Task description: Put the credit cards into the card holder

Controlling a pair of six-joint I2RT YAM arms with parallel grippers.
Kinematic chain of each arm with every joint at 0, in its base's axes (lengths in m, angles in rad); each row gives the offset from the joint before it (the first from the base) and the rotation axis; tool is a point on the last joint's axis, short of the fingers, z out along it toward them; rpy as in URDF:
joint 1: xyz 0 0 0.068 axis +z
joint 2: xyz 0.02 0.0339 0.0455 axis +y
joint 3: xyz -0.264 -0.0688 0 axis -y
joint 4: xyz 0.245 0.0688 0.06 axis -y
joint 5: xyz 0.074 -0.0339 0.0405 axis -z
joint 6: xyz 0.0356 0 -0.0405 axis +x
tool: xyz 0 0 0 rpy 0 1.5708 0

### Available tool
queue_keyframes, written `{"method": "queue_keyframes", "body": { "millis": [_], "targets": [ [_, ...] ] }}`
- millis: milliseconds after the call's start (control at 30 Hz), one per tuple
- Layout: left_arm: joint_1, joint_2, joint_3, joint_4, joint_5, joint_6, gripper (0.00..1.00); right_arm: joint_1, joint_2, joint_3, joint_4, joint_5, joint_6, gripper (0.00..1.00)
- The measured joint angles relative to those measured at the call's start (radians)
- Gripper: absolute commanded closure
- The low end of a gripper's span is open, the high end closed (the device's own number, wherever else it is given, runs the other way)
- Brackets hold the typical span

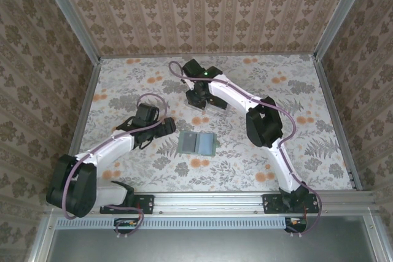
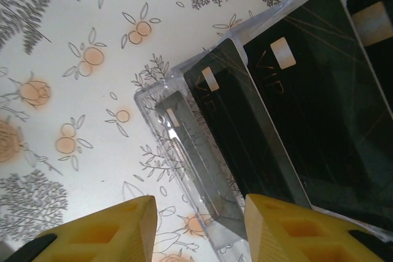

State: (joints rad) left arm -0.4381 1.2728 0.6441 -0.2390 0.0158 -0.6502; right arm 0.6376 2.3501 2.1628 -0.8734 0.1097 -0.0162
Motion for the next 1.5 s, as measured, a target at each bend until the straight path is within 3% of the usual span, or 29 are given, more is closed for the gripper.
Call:
{"method": "queue_keyframes", "body": {
  "millis": [400, 1000, 1267, 1500],
  "targets": [
    [0.002, 0.011, 0.001, 0.004, 0.008, 0.0, 0.0, 0.003, 0.053, 0.038, -0.008, 0.068, -0.037, 0.59],
    [0.002, 0.011, 0.001, 0.008, 0.008, 0.0, 0.0, 0.008, 0.059, 0.041, -0.026, 0.063, -0.045, 0.87],
    [0.002, 0.02, 0.001, 0.008, 0.008, 0.0, 0.0, 0.008, 0.061, 0.043, -0.028, 0.05, -0.06, 0.82],
    [0.002, 0.022, 0.001, 0.008, 0.008, 0.0, 0.0, 0.008, 0.08, 0.051, -0.032, 0.041, -0.064, 0.89]
  ]
}}
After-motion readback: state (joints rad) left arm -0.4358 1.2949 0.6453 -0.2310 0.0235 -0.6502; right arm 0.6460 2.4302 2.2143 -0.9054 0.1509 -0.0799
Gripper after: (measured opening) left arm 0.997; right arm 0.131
